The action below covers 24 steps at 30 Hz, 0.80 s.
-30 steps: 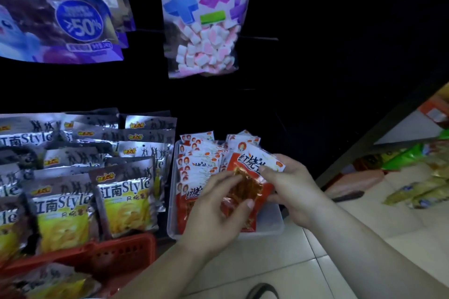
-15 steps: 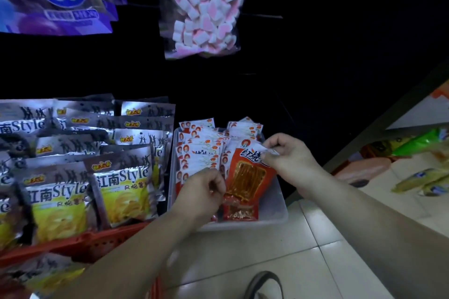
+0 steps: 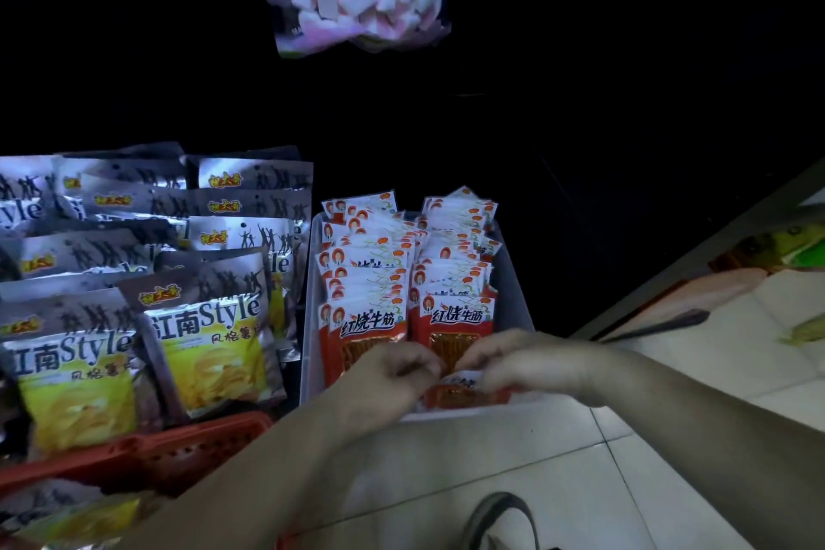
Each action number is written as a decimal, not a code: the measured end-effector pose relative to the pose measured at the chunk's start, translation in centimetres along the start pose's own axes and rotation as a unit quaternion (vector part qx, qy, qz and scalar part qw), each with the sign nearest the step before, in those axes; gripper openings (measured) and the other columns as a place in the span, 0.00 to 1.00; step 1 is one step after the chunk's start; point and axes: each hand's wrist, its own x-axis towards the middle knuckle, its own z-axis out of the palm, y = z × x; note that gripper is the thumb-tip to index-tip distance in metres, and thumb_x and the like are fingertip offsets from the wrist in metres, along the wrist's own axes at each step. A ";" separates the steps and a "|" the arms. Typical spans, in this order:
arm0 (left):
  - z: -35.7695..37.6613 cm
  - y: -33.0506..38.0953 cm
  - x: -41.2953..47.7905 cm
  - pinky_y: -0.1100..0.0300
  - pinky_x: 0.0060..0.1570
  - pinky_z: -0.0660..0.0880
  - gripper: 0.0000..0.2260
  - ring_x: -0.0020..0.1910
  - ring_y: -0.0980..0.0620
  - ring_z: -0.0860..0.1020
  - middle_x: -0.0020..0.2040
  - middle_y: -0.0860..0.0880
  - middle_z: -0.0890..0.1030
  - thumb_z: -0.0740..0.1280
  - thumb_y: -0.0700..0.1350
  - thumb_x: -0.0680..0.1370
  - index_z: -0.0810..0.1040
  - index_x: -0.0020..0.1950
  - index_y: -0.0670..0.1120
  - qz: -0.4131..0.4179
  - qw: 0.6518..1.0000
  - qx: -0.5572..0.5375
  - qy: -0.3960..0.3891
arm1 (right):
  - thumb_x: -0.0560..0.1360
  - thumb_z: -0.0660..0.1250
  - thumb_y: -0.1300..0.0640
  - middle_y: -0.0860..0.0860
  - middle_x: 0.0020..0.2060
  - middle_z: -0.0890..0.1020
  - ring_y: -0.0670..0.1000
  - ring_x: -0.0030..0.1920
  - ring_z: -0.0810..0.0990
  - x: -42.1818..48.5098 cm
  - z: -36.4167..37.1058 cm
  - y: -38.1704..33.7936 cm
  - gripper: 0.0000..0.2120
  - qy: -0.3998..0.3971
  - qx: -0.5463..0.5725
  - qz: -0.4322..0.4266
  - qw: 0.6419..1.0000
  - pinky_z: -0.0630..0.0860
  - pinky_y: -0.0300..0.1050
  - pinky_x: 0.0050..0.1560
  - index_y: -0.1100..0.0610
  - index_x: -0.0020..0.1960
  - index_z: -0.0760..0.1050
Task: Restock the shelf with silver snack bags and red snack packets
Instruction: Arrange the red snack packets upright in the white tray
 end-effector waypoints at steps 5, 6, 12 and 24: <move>0.6 1.5 -0.6 0.69 0.48 0.74 0.08 0.44 0.65 0.80 0.42 0.61 0.84 0.67 0.52 0.83 0.86 0.51 0.53 0.020 0.995 0.012 -0.098 | 0.80 0.68 0.58 0.52 0.48 0.86 0.51 0.49 0.85 0.6 -1.9 0.9 0.05 0.217 0.115 -0.007 0.969 0.81 0.46 0.47 0.52 0.49 0.83; 1.1 1.5 -0.8 0.70 0.43 0.72 0.08 0.39 0.67 0.78 0.38 0.63 0.82 0.67 0.51 0.83 0.85 0.49 0.53 0.031 0.993 0.042 -0.110 | 0.82 0.66 0.60 0.51 0.49 0.85 0.50 0.50 0.84 1.0 -2.1 1.1 0.07 0.247 0.091 -0.010 0.965 0.79 0.43 0.45 0.51 0.50 0.82; 2.2 0.5 -0.7 0.58 0.35 0.64 0.20 0.30 0.57 0.67 0.29 0.54 0.68 0.63 0.56 0.83 0.71 0.34 0.48 0.055 0.990 0.105 -0.078 | 0.81 0.67 0.57 0.49 0.60 0.81 0.51 0.60 0.80 4.0 -3.0 1.3 0.10 0.216 -0.134 -0.041 0.966 0.80 0.50 0.60 0.46 0.60 0.77; 2.3 -0.3 -0.3 0.56 0.33 0.63 0.21 0.28 0.57 0.66 0.27 0.53 0.66 0.60 0.59 0.83 0.69 0.34 0.49 0.085 0.992 0.089 -0.014 | 0.73 0.69 0.49 0.43 0.47 0.77 0.48 0.50 0.79 6.4 -1.7 1.0 0.05 0.256 -0.321 -0.029 0.911 0.76 0.44 0.45 0.45 0.41 0.74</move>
